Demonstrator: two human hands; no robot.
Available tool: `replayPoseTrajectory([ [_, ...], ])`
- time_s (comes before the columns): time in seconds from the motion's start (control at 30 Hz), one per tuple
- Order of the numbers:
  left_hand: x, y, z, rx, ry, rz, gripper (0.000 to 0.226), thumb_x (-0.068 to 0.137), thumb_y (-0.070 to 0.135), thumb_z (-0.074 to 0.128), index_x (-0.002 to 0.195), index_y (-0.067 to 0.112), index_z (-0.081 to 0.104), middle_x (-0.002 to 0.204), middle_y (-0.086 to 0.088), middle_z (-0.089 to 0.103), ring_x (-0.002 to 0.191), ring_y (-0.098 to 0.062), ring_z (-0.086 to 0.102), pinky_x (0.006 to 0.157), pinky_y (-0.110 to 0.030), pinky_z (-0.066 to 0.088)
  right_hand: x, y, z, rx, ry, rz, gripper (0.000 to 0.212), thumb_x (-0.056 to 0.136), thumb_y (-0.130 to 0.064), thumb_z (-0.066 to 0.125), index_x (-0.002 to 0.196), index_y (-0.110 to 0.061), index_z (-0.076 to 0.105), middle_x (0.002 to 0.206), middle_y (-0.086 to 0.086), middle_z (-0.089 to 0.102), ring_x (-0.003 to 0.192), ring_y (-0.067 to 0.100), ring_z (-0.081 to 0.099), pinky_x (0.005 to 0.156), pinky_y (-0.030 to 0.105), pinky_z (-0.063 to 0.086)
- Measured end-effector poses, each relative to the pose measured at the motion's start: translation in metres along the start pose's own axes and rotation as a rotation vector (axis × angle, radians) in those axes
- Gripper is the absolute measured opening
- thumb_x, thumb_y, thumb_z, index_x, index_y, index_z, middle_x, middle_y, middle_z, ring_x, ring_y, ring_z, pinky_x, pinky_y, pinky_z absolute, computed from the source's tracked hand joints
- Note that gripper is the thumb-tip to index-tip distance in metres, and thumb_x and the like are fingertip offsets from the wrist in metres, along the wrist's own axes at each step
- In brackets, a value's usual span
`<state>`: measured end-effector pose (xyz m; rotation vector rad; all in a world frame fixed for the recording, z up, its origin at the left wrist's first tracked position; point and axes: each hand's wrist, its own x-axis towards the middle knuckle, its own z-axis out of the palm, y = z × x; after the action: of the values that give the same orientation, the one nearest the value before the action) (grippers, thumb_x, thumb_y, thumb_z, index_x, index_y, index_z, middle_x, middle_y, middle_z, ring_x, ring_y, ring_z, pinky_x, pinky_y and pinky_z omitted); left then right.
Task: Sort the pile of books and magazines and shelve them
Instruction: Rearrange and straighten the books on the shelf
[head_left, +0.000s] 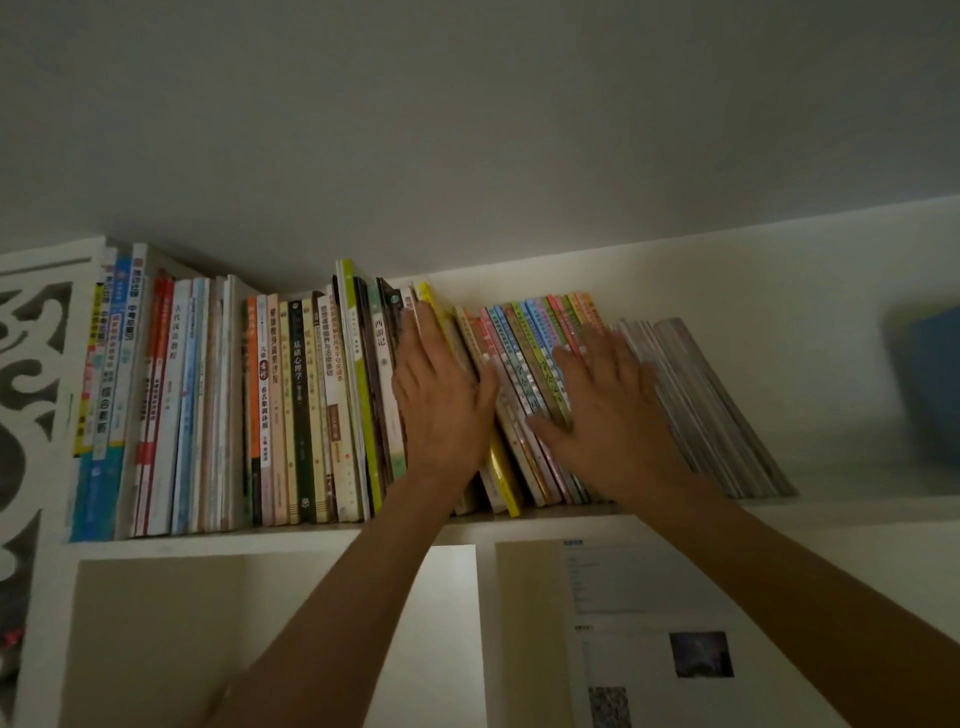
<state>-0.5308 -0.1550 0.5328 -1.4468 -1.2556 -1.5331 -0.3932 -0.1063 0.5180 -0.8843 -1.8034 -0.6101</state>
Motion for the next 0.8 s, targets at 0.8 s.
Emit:
replayPoseTrajectory([
  [0.8,-0.006,-0.031,0.0,0.29,-0.327,0.069,0.103,0.077,0.074,0.039,0.146,0.022,-0.018,0.153,-0.009,-0.025,0.141,-0.024,-0.022,0.113,-0.049,-0.005,0.002,0.053,-0.011,0.029,0.075,0.218,0.111,0.064,-0.086,0.035,0.15,-0.021,0.006,0.156,0.015,0.006,0.142,0.036,0.01,0.112,0.057,0.015],
])
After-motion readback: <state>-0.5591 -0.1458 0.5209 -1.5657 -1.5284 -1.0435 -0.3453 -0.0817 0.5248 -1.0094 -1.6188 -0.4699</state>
